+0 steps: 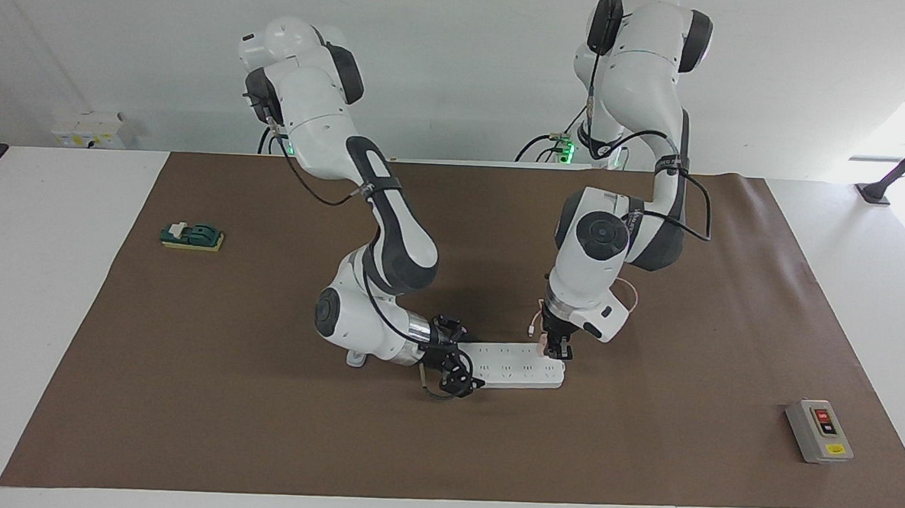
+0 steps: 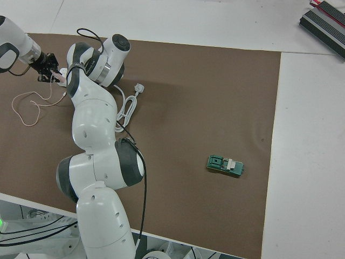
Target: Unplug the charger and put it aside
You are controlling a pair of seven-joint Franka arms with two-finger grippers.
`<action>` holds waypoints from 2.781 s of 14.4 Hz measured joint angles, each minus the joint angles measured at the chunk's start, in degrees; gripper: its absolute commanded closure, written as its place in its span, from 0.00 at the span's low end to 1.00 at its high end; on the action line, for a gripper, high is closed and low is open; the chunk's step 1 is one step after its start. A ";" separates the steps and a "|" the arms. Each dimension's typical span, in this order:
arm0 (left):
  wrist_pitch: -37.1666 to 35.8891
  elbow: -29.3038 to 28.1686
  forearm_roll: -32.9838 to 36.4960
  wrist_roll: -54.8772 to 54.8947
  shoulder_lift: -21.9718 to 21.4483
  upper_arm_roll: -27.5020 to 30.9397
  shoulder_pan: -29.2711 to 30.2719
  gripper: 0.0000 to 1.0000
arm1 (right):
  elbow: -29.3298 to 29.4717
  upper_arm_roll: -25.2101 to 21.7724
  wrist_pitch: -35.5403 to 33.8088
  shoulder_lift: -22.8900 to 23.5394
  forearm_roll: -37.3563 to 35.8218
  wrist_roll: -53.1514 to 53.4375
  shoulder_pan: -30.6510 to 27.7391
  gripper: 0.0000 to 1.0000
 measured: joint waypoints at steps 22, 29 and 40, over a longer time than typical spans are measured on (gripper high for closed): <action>-1.20 0.81 -0.06 3.21 -0.23 0.18 0.08 1.00 | -2.65 -0.16 5.15 -0.16 -0.07 0.53 1.49 0.66; -8.03 1.81 0.31 6.49 -7.62 0.97 1.36 1.00 | -2.66 -0.16 5.19 -0.17 -0.04 0.53 1.48 0.60; -15.98 2.79 0.53 76.61 -18.07 1.23 15.46 1.00 | -2.72 -0.16 5.69 -0.16 -0.02 0.54 1.54 0.00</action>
